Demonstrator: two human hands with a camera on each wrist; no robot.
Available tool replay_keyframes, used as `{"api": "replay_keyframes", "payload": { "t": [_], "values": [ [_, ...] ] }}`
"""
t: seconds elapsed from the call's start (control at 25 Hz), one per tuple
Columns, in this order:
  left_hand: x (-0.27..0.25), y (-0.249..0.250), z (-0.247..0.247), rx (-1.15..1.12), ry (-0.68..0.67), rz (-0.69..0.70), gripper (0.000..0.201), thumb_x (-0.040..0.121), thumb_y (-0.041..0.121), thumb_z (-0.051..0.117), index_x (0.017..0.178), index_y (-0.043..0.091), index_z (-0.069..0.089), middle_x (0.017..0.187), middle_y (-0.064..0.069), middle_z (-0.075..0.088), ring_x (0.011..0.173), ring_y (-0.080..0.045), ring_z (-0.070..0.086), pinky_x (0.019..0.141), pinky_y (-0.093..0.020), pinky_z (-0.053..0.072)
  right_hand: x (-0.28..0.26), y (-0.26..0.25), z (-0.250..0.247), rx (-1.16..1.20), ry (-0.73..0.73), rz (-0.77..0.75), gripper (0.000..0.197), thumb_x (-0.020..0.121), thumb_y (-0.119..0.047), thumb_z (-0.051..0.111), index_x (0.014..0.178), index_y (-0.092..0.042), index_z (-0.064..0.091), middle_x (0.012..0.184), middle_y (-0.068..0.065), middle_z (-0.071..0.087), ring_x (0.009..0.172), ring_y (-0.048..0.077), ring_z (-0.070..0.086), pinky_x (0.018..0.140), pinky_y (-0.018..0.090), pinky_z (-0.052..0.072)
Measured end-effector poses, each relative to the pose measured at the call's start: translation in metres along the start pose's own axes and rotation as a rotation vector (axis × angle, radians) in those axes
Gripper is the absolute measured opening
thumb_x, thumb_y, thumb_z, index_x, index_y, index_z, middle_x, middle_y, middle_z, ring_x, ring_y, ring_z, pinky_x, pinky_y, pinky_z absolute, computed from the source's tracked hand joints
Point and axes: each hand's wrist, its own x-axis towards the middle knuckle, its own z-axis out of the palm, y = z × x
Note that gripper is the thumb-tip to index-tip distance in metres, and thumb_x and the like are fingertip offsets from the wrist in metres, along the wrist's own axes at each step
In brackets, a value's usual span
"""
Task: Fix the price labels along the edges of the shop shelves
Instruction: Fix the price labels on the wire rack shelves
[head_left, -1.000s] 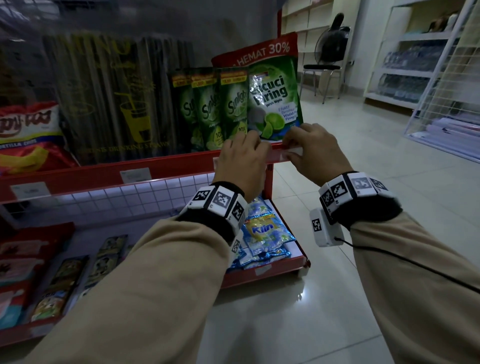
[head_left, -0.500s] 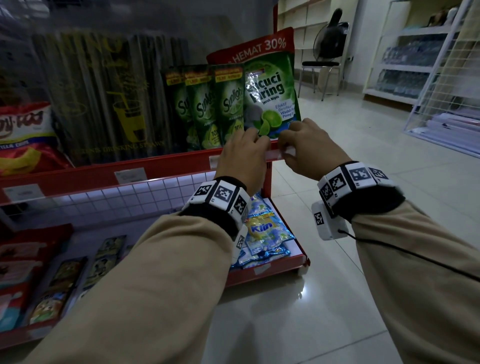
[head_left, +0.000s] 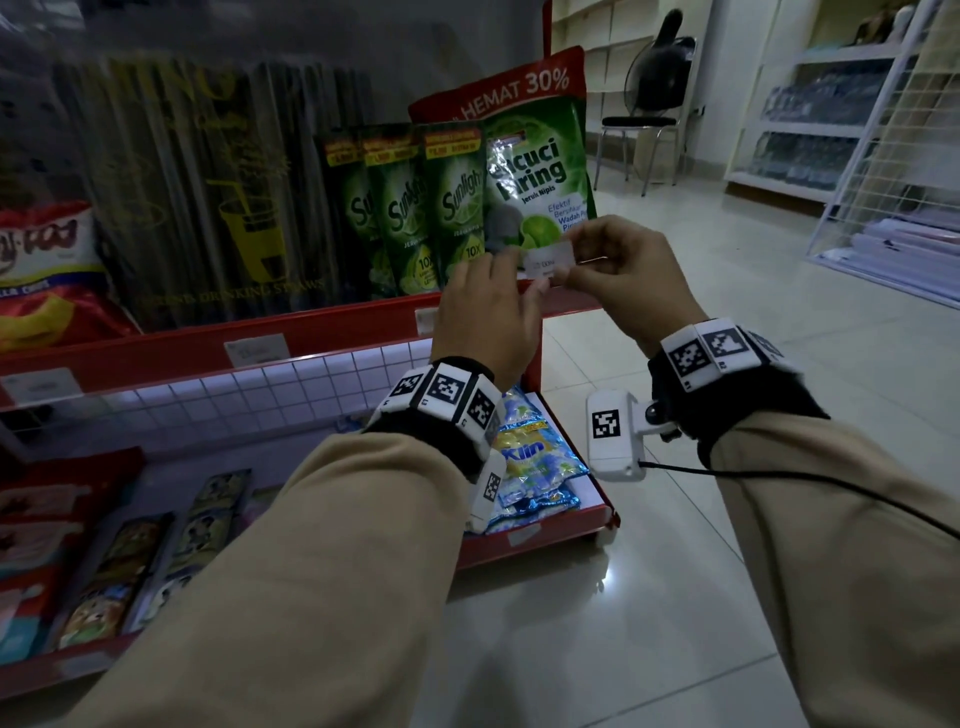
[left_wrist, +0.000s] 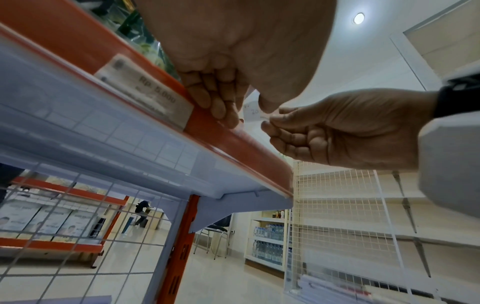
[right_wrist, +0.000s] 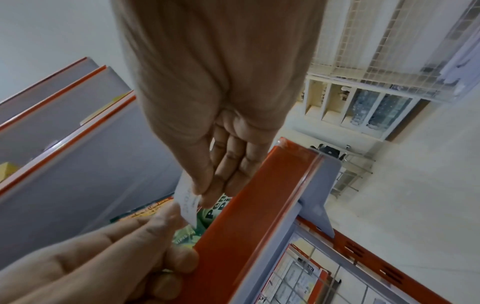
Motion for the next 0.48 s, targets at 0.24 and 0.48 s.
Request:
{"api": "replay_keyframes", "payload": {
  "t": [0.24,0.48],
  "values": [
    [0.002,0.001,-0.001,-0.147,0.088,-0.091,0.019,0.097,0.022,0.045,0.111,0.009,0.051,0.1,-0.01,0.061,0.091,-0.022,0.043,0.071,-0.027,0.027,-0.005,0.001,0.008,0.031,-0.072,0.008,0.022,0.081,-0.003,0.071,0.102,-0.002,0.064,0.091,0.009,0.069,0.085,0.017,0.066,0.08,0.028,0.055],
    [0.002,0.001,-0.002,-0.136,0.061,-0.098,0.016,0.094,0.026,0.055,0.101,0.012,0.054,0.098,-0.006,0.061,0.095,-0.021,0.046,0.075,-0.03,0.036,0.0,-0.005,-0.005,-0.382,-0.049,-0.172,0.012,0.087,-0.007,0.064,0.095,-0.014,0.07,0.089,-0.002,0.069,0.077,-0.004,0.061,0.069,0.003,0.044]
  ]
}}
